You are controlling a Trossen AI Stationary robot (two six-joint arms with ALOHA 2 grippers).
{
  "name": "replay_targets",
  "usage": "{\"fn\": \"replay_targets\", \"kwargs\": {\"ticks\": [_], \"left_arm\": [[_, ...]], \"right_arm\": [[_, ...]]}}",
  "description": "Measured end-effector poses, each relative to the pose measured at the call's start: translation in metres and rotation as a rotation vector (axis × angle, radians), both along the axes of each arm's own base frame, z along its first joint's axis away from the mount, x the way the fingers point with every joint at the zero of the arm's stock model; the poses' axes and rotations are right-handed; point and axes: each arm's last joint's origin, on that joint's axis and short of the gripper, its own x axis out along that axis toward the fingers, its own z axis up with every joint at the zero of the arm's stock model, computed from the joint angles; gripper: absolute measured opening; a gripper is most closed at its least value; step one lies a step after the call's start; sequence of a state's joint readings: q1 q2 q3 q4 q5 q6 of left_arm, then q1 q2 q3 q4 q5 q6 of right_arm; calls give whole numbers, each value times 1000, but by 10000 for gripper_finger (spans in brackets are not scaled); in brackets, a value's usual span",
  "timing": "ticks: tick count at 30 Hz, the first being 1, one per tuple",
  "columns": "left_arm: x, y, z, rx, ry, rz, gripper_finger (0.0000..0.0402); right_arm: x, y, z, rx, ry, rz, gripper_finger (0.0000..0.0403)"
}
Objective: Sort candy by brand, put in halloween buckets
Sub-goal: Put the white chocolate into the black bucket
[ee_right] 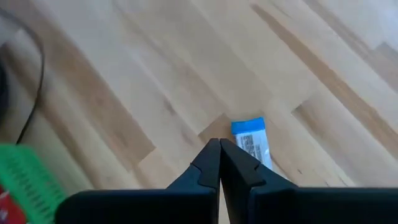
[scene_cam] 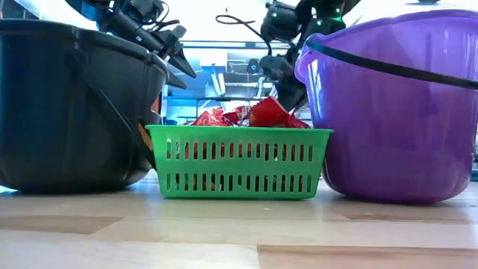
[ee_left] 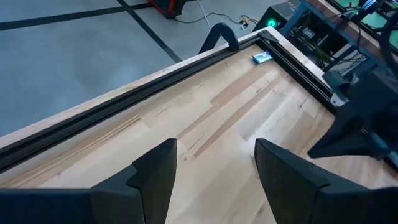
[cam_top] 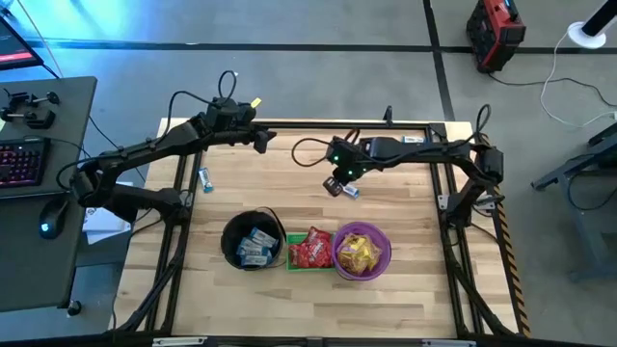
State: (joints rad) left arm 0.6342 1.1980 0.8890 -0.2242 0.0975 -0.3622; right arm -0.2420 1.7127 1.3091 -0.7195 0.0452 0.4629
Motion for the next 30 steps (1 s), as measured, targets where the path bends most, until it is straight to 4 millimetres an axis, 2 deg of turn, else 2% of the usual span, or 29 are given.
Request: {"fn": "replay_targets", "kwargs": {"ticks": [3, 7, 13, 17, 20, 25, 28, 30], "left_arm": [[0, 0, -1, -8, 9, -1, 207], [-1, -2, -3, -44, 13, -39, 207], [-1, -3, -4, -53, 22, -42, 207], [-1, -3, -4, -53, 22, -41, 207], [-1, -3, -4, -52, 21, -41, 207], [-1, -2, -4, -53, 15, -37, 207], [-1, -2, -4, -73, 5, -20, 207], [-1, -2, -4, -81, 1, -13, 207]], "right_arm": [[-1, -3, 2, 43, 3, 50, 22], [-7, -8, -8, 107, 42, 80, 86], [-12, -11, -37, 128, 137, 94, 216], [-4, -15, -61, 119, 193, 138, 274], [0, -18, -78, 66, 253, 128, 287], [1, -24, -96, 84, 302, 73, 280], [1, -23, -100, 85, 326, 62, 255], [1, -22, -102, 85, 342, 65, 220]]}}
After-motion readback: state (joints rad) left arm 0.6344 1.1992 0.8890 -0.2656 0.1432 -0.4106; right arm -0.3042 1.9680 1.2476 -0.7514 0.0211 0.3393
